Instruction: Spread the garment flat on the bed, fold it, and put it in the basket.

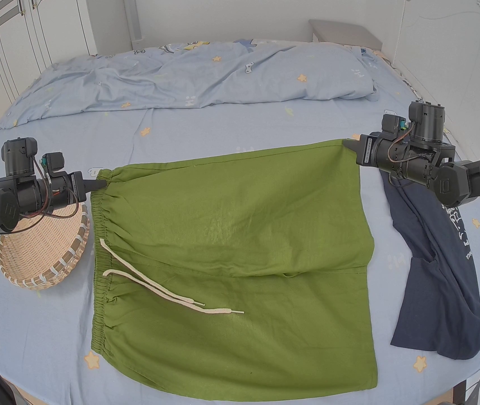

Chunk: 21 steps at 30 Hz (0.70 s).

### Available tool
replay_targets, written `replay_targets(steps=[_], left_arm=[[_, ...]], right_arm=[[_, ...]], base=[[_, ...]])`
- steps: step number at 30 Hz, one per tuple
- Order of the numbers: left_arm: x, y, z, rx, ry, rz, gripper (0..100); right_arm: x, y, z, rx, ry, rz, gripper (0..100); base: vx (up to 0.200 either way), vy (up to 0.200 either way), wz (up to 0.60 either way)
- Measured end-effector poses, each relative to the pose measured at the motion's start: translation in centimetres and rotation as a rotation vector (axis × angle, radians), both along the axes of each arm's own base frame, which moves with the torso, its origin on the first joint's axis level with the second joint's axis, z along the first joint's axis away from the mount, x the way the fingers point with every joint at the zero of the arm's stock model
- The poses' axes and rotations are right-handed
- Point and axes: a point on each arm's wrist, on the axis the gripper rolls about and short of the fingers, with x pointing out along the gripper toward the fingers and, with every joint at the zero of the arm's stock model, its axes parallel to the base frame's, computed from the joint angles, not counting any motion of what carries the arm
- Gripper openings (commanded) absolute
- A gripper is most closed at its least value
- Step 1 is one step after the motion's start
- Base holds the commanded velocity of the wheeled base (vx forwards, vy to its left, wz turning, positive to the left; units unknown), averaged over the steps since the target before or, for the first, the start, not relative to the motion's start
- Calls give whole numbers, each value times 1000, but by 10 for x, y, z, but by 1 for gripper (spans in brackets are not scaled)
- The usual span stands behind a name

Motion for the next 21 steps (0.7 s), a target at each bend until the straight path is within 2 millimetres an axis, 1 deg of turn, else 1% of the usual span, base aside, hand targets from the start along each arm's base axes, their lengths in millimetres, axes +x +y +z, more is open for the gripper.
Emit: replay_targets(steps=[10, 21], left_arm=[[14, 2, -6, -21, 9, 10, 0], [33, 6, -13, -40, 19, 19, 0]], right_arm=[[22, -4, -8, 1, -5, -19, 0], [44, -2, -19, -6, 24, -26, 0]], base=[[0, 0, 0], [0, 0, 0]])
